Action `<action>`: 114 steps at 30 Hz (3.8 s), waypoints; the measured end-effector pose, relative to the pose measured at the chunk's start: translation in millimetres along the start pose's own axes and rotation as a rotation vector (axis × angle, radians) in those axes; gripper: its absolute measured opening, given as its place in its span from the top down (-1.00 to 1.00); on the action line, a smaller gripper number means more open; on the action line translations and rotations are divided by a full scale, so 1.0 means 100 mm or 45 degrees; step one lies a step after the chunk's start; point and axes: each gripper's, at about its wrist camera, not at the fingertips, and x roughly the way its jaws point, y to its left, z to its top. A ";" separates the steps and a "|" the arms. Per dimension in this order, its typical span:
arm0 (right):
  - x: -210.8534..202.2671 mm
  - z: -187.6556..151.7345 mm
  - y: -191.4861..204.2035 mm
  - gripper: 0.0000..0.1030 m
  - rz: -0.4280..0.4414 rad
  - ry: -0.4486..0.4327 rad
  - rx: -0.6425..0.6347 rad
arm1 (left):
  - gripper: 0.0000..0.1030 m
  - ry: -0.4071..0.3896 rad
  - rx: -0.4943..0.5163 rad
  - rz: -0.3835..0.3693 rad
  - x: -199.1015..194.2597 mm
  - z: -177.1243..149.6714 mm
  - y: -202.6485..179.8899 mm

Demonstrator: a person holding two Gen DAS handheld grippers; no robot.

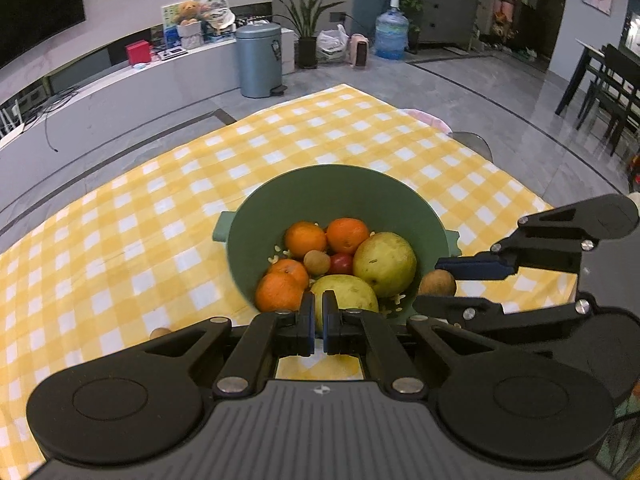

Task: Organize fruits
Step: 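Lift both kiwis and carry them over the green colander, then open both tools to drop the kiwis into the colander, then withdraw both tools toward the cucumber and last kiwis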

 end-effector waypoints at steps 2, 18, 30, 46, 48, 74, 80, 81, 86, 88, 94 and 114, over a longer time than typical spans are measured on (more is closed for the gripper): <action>0.05 0.02 -0.06 0.56 -0.003 0.019 0.014 | 0.94 0.009 0.014 -0.006 0.02 0.02 -0.01; 0.51 0.34 -0.31 0.56 0.030 0.102 -0.002 | 0.94 0.134 0.031 -0.063 0.41 0.29 0.15; 0.82 0.40 -0.30 0.56 0.059 0.158 -0.059 | 0.94 0.262 0.051 -0.104 0.74 0.27 0.20; 0.93 0.41 -0.25 0.54 0.047 0.161 -0.089 | 0.89 0.259 -0.022 -0.141 0.81 0.21 0.27; 0.93 0.40 -0.25 0.54 0.043 0.158 -0.095 | 0.84 0.262 -0.030 -0.140 0.80 0.21 0.28; 0.64 0.30 -0.33 -0.30 -0.039 0.157 -0.042 | -0.36 0.176 -0.091 -0.101 0.51 0.18 0.24; 0.45 0.34 -0.26 -0.63 -0.036 0.097 -0.023 | -0.42 0.120 -0.093 -0.106 0.28 0.21 0.22; 0.41 0.35 -0.24 -0.67 -0.038 0.083 -0.023 | -0.43 0.108 -0.089 -0.103 0.24 0.21 0.21; 0.22 0.35 -0.16 -0.75 -0.050 0.022 0.012 | -0.51 0.043 -0.092 -0.094 0.01 0.14 0.21; 0.15 0.33 -0.11 -0.78 -0.062 0.002 0.033 | -0.51 0.032 -0.104 -0.087 -0.07 0.10 0.23; 0.01 0.21 0.12 -0.78 -0.094 -0.033 0.043 | -0.51 0.031 -0.079 -0.034 -0.32 -0.05 0.28; 0.12 -0.11 0.90 -0.57 0.034 0.029 0.143 | -0.49 0.187 -0.100 0.070 -0.72 -0.76 0.95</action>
